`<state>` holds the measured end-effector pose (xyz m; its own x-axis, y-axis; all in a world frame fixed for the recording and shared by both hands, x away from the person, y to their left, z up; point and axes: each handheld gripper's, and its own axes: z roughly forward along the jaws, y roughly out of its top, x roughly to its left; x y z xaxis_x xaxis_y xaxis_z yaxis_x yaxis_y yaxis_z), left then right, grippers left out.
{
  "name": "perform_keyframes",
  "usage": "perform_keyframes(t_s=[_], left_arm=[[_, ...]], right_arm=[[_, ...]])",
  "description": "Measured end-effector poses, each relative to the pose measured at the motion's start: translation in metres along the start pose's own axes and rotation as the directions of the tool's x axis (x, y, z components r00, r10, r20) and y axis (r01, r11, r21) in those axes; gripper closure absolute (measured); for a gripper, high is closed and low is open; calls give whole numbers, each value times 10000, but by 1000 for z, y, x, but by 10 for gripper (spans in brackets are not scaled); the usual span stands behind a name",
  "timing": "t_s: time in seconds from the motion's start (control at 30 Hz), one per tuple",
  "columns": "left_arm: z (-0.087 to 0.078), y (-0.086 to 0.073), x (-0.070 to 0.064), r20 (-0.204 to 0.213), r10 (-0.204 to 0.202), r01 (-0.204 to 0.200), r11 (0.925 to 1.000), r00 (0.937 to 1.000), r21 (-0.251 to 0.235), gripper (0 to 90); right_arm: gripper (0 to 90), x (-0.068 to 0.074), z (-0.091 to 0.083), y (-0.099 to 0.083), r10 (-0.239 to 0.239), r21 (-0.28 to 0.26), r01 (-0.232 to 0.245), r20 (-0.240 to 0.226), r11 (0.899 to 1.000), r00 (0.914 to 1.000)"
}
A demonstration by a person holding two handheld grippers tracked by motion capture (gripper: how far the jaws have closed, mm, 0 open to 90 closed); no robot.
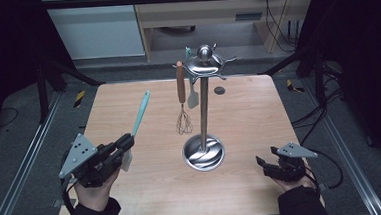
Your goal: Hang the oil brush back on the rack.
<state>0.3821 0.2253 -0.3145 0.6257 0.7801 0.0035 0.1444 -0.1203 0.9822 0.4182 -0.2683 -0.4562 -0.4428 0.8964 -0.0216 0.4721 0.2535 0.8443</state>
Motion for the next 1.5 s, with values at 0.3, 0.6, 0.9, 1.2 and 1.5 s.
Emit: perform_keyframes(t_s=[0.3, 0.6, 0.9, 1.2, 1.5], left_arm=[[2, 11, -8, 327, 17, -4, 9992, 9995, -390, 825], [9, 20, -21, 698, 151, -109, 9981, 9974, -606, 826], [14, 27, -31, 940, 298, -225, 9967, 9951, -775, 826], [18, 35, -41, 1098, 480, -383, 9953, 9928, -889, 826], [23, 41, -50, 1242, 660, -548, 9943, 9901, -917, 826]], right_arm=[[336, -1, 1, 0, -24, 18, 24, 52, 10000, 10000], [335, -2, 1, 1, 35, 2, -35, 68, 10000, 10000], [335, -3, 1, 1, -1, -33, 2, 80, 10000, 10000], [332, -2, 1, 0, 67, 12, -67, 61, 10000, 10000], [331, -2, 1, 0, 80, 16, -80, 53, 10000, 10000]])
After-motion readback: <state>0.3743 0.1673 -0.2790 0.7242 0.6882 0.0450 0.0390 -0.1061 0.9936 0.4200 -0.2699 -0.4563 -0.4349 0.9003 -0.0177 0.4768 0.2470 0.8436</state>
